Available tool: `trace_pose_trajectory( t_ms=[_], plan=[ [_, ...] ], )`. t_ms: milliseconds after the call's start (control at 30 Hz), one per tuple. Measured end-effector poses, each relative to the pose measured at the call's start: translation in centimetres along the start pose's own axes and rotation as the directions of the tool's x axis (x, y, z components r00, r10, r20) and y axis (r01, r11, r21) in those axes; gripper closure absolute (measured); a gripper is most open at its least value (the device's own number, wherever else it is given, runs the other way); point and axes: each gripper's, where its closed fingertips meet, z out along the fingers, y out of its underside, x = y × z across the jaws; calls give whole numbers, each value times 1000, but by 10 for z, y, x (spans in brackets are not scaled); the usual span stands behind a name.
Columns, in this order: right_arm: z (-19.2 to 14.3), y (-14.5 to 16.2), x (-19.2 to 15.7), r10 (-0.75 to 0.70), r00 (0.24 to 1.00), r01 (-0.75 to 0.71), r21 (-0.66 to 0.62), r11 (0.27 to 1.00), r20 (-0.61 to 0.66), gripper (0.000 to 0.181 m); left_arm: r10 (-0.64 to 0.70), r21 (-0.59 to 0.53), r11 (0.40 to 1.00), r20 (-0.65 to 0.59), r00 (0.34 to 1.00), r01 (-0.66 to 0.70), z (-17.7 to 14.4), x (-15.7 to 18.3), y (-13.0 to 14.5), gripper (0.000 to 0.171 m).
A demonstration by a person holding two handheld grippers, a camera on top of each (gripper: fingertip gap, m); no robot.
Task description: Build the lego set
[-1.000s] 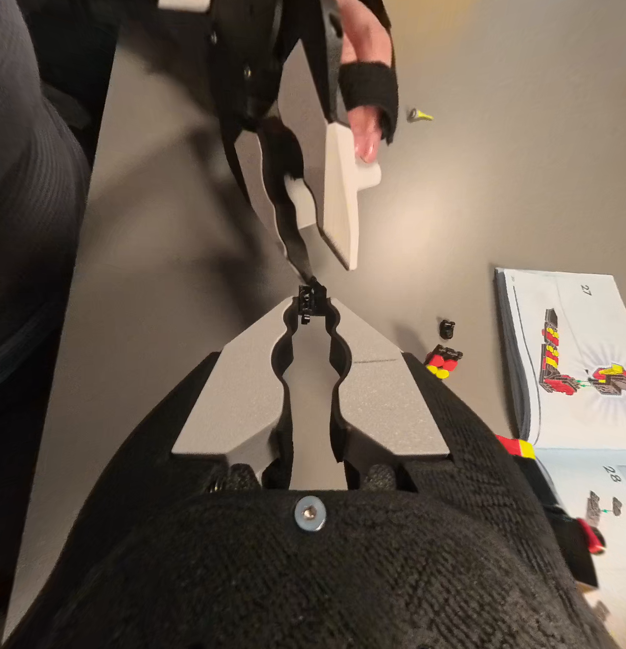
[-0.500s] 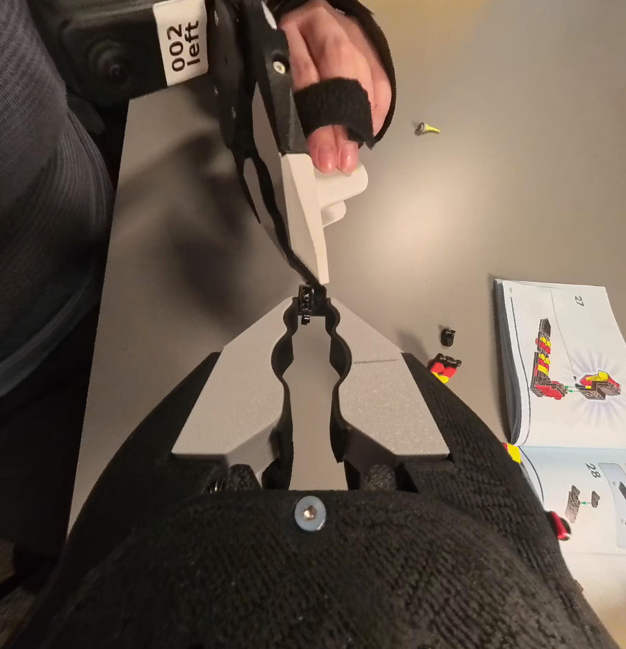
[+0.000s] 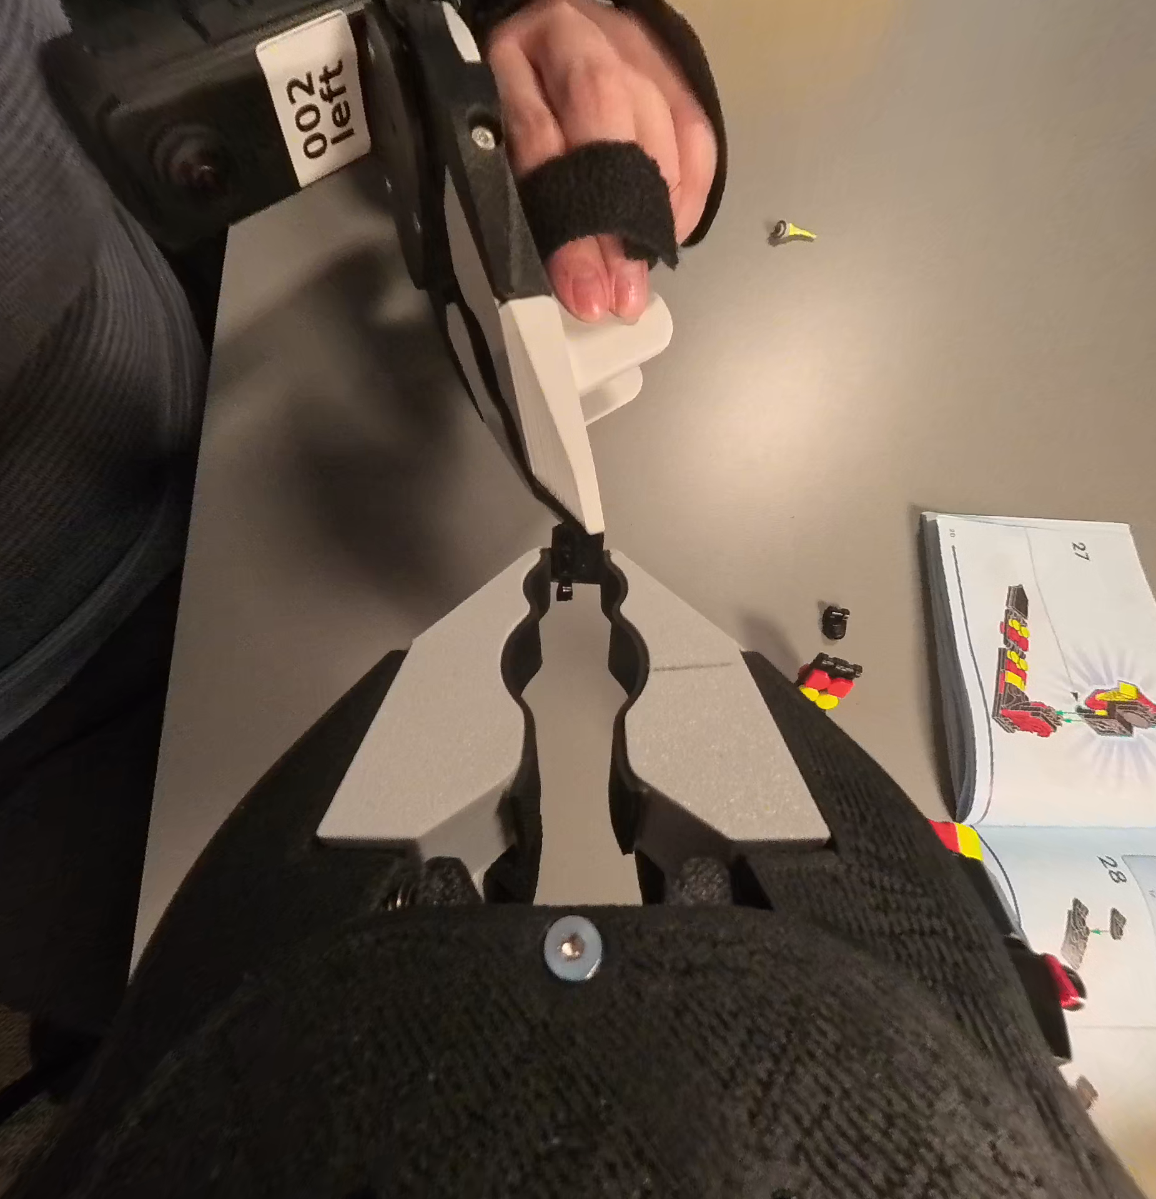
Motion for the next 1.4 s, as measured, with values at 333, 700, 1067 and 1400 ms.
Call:
trace_pose_trajectory(
  t_ms=[333, 700, 1067, 1400],
  plan=[
    [-6, -10, 6, -106, 966, 120, 45, 992, -234, 152, -63, -69, 995, 42, 997, 66, 2, -13, 13, 170],
    [-8, -19, 25, -478, 601, 442, -232, 866, -641, 158, -99, -86, 991, 32, 995, 102, 3, -13, 19, 170],
    [0, -12, 33, -579, 505, 443, -383, 810, -640, 176, -189, -103, 977, -1, 982, 188, 3, -12, 23, 170],
    [6, -6, 37, -516, 591, 382, -348, 856, -620, 178, -289, -134, 951, -65, 955, 279, 5, -4, 28, 171]
  ],
)
